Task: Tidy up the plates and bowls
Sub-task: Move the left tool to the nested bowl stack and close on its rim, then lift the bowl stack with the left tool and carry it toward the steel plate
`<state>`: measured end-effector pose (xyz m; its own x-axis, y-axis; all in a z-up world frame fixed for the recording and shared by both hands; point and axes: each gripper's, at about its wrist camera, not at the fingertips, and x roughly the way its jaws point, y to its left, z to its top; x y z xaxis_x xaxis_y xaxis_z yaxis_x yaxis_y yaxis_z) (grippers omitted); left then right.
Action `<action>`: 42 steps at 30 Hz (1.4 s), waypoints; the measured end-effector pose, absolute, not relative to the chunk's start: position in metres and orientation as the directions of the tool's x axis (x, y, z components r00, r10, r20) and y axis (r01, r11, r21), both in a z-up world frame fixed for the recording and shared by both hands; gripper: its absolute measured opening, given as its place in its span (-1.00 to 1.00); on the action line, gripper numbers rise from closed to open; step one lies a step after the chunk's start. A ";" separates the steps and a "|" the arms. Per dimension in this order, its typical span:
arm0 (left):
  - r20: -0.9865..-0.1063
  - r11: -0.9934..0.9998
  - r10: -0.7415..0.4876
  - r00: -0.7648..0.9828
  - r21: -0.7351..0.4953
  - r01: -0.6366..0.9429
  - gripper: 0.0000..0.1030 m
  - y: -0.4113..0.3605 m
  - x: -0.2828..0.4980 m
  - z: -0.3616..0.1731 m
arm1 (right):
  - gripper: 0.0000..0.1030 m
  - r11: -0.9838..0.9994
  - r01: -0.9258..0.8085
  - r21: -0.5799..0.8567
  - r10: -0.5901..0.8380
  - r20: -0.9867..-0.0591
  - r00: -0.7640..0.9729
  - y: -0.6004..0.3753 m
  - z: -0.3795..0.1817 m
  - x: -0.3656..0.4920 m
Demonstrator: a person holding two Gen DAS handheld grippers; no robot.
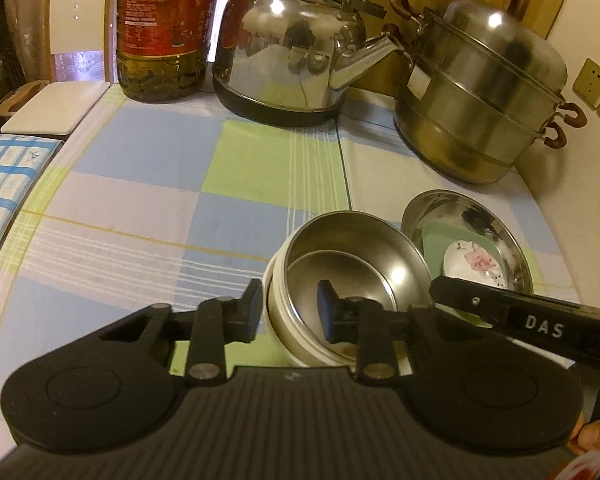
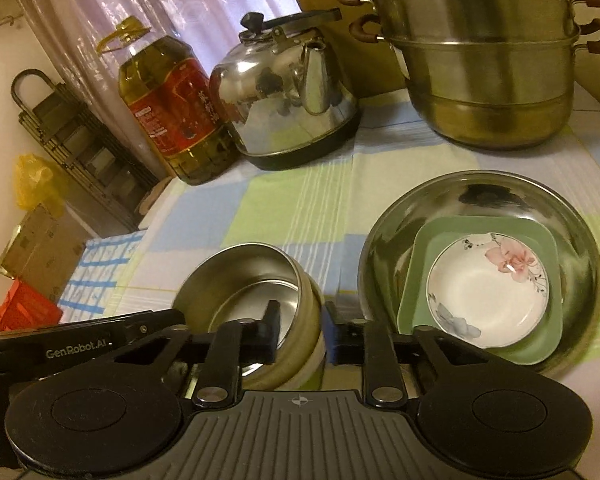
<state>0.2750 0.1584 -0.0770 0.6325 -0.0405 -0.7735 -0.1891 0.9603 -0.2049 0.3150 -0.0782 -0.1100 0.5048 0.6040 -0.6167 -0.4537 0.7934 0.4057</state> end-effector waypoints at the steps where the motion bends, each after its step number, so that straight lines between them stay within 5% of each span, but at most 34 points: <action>1: -0.774 0.961 -0.044 0.631 -0.206 -0.185 -0.57 0.159 0.277 -0.078 | -0.71 0.793 -0.452 0.408 0.604 -0.618 0.503 -0.077 -0.112 0.317; 6: -0.779 0.963 -0.065 0.624 -0.213 -0.166 -0.74 0.162 0.281 -0.083 | -0.88 0.792 -0.461 0.400 0.603 -0.625 0.496 -0.073 -0.116 0.320; 19: -0.805 0.963 -0.067 0.589 -0.207 -0.173 -0.72 0.162 0.291 -0.091 | -0.87 0.792 -0.452 0.410 0.603 -0.638 0.479 -0.071 -0.114 0.325; 22: -0.816 0.957 -0.070 0.574 -0.216 -0.191 -0.58 0.163 0.293 -0.093 | -0.86 0.801 -0.431 0.416 0.593 -0.650 0.475 -0.070 -0.113 0.329; 28: -0.827 0.952 -0.075 0.557 -0.226 -0.207 -0.48 0.165 0.299 -0.099 | -0.51 0.828 -0.392 0.401 0.555 -0.686 0.471 -0.066 -0.122 0.339; 42: -0.836 0.957 -0.079 0.542 -0.215 -0.192 -0.50 0.167 0.312 -0.111 | -0.50 0.847 -0.345 0.404 0.523 -0.745 0.414 -0.048 -0.141 0.355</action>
